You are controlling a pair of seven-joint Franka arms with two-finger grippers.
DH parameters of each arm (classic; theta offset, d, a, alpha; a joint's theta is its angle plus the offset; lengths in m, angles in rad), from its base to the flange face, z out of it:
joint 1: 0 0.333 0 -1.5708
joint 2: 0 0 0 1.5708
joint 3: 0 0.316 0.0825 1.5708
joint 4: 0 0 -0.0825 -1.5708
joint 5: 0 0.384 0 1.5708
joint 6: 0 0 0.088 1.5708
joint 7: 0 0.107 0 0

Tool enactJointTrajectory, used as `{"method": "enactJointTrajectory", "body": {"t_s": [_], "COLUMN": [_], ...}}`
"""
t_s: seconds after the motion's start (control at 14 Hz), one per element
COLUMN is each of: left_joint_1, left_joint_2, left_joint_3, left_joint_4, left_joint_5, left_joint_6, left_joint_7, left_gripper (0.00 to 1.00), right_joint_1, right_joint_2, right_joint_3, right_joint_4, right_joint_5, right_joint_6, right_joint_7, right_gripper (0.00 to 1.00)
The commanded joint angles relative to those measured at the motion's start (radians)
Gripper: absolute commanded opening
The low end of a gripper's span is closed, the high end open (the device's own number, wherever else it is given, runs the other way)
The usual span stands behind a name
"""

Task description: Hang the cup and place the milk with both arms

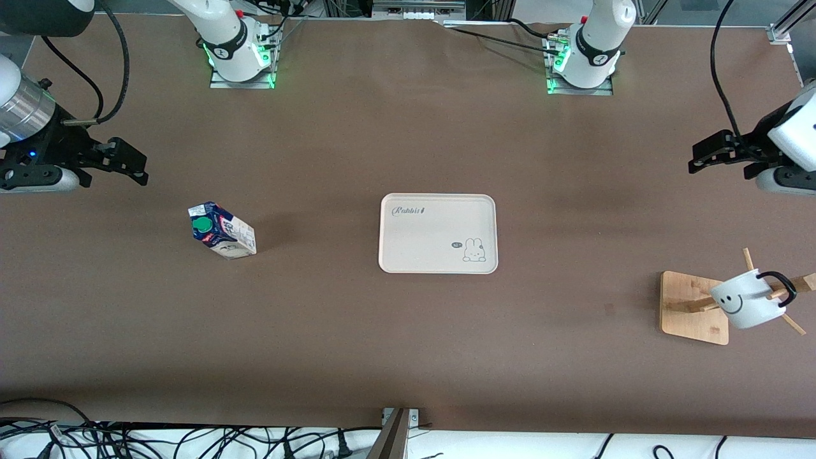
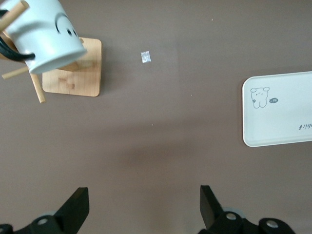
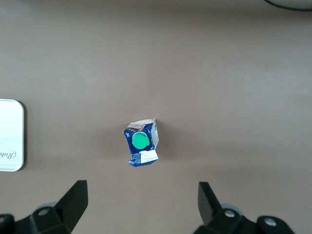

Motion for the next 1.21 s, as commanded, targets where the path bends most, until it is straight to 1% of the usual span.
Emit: {"method": "enactJointTrajectory", "body": {"t_s": [0.0, 0.14, 0.43, 0.64, 0.79, 0.93, 1.14], "left_joint_1": [0.008, 0.012, 0.026, -0.038, -0.041, -0.059, -0.054], "left_joint_2": [0.016, 0.018, 0.026, 0.018, 0.016, 0.016, 0.021], "left_joint_3": [0.000, 0.001, 0.000, 0.047, 0.073, 0.081, 0.079], "left_joint_4": [0.057, 0.065, 0.066, 0.065, 0.060, 0.057, 0.066], "left_joint_5": [-0.015, -0.001, -0.016, -0.009, -0.013, -0.013, -0.017], "left_joint_6": [-0.032, -0.033, -0.056, -0.059, -0.056, -0.056, -0.062], "left_joint_7": [0.013, 0.011, 0.014, 0.024, 0.120, 0.122, 0.094], "left_gripper": [1.00, 1.00, 1.00, 1.00, 1.00, 1.00, 1.00], "right_joint_1": [0.000, -0.004, -0.005, -0.005, -0.005, -0.005, -0.005], "right_joint_2": [0.004, 0.004, 0.004, 0.004, 0.006, 0.004, 0.006], "right_joint_3": [0.005, 0.005, 0.005, 0.005, 0.005, 0.005, 0.005], "right_joint_4": [0.012, 0.012, 0.012, 0.012, 0.012, 0.012, 0.012], "right_joint_5": [-0.015, -0.014, -0.014, -0.014, -0.014, -0.014, -0.011], "right_joint_6": [-0.006, -0.008, -0.011, -0.011, -0.011, -0.011, -0.012], "right_joint_7": [0.011, 0.011, 0.011, 0.011, 0.011, 0.013, 0.013], "right_gripper": [1.00, 1.00, 1.00, 1.00, 1.00, 1.00, 1.00]}}
